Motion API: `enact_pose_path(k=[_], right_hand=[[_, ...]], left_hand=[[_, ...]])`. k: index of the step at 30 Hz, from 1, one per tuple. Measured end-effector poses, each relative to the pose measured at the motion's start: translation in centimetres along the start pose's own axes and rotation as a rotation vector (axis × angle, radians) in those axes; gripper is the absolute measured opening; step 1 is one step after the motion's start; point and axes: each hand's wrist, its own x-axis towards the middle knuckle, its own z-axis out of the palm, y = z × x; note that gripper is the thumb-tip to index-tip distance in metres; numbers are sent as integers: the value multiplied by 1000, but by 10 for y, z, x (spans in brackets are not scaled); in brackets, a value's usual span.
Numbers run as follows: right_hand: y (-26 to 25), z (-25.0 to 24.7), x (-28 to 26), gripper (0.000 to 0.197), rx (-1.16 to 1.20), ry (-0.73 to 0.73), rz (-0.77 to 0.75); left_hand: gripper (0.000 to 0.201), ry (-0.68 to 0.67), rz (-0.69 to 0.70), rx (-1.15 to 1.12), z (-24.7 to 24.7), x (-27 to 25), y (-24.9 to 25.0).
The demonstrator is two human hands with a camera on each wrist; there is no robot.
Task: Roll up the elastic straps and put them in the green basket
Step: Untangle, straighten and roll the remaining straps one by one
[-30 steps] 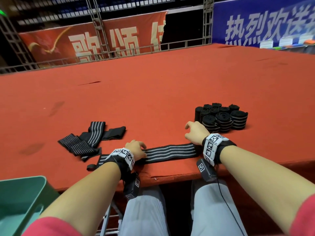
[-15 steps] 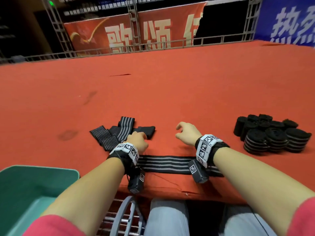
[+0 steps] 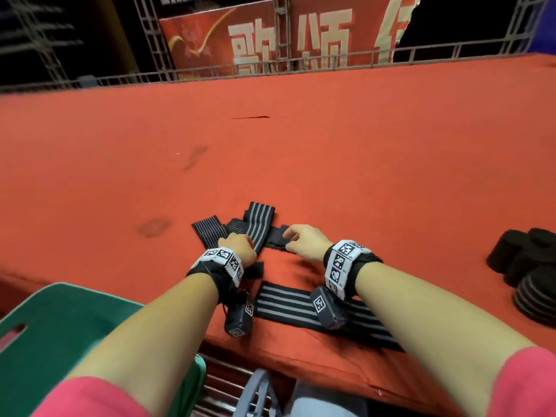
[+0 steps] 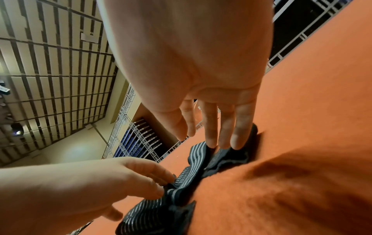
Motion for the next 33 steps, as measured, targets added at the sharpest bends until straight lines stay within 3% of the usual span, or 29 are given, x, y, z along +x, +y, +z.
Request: enact_pose_path(k=[8,15,18,23,33], right_hand=[[-20,50,48,34,240,-207,70],[-33,71,66,28,452,-306,194],[-32,71,66,21,488,-280,218],[-24,62,67,13,504,-108,201],[-18,47,54,21,543,43,193]], left_hand=[[39,-54,-45,57,6,24,-23],[20,-46,41,-118,-2,33,-28],[11,-5,37,-154,-4,34,-33],[24,103,-7,-207,-9,33,-38],[25,148,-18,-356,-22,18,-31]])
